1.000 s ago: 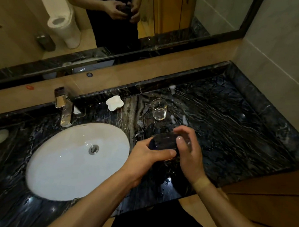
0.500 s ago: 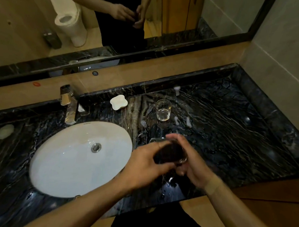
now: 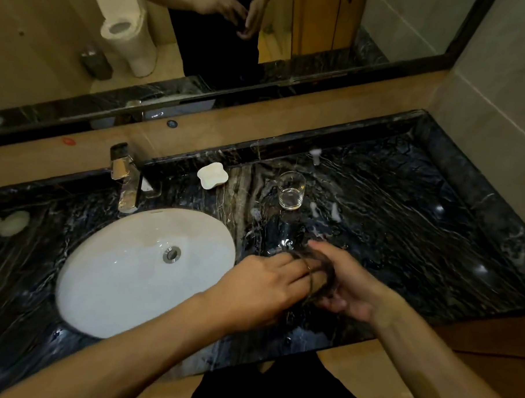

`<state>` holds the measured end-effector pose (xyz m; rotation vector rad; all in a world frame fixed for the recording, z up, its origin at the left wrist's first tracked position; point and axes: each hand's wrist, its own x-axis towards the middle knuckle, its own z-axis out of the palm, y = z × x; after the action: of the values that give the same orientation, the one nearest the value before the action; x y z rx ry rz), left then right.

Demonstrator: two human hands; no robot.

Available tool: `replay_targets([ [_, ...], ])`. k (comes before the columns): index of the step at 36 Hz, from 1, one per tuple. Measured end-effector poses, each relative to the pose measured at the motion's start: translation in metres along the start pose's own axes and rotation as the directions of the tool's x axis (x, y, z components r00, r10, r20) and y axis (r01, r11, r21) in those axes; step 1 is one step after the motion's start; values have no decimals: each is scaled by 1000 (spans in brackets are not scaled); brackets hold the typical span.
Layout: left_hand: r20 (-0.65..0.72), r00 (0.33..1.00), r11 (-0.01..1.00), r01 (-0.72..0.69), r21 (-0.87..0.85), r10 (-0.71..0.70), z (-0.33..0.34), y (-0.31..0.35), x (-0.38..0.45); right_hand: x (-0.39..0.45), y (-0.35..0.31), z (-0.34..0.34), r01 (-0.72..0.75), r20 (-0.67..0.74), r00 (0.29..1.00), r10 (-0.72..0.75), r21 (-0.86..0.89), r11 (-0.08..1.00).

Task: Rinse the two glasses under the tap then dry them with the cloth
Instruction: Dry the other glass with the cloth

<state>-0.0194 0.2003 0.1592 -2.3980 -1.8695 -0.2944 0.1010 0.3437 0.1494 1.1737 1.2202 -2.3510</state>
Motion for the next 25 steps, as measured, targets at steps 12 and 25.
replay_targets([
  [12,525,527,-362,385,-849,-669,-20,5,26,23,28,13,819,-197,459,-867,-284,498],
  [25,76,997,999,-33,12,32,3,-7,-6,10,7,4,-38,65,997,38,-1,999],
])
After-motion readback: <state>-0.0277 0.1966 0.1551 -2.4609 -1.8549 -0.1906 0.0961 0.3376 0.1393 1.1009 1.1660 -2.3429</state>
